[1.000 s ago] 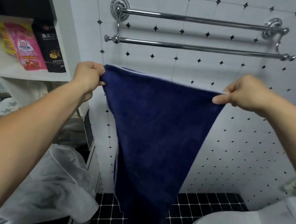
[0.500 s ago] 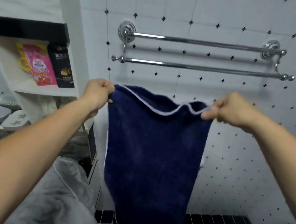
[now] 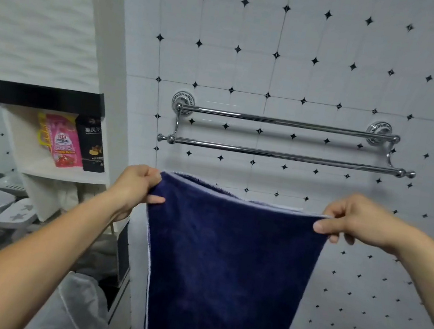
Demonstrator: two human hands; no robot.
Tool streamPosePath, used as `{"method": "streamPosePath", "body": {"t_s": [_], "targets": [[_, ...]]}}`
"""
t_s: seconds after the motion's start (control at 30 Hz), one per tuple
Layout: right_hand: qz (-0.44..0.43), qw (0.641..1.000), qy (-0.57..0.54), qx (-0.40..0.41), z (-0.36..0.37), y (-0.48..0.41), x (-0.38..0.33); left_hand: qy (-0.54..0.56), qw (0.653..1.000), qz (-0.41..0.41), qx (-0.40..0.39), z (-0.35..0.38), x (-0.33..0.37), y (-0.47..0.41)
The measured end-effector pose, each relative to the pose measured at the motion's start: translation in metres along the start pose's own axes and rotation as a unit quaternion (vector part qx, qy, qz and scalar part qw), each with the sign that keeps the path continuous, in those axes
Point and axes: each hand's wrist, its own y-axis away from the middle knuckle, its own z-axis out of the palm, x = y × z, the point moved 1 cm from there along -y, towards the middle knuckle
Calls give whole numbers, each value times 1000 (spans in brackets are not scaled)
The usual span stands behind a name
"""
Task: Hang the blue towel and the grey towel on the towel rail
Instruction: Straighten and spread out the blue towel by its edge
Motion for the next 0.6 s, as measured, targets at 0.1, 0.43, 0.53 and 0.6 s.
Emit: {"method": "streamPosePath", "body": {"t_s": [0.1, 0.43, 0.53, 0.6], "targets": [[89, 984, -7, 157, -3, -16, 30, -22, 981, -38, -190, 10, 0, 20], [37, 999, -35, 20, 3, -30, 74, -20, 995, -85, 57, 32, -32, -4], [53, 992, 1, 112, 3, -45, 75, -48, 994, -89, 30, 42, -39, -14], [61, 987, -41, 145, 6, -54, 77, -33, 995, -80, 45, 45, -38, -23]]}}
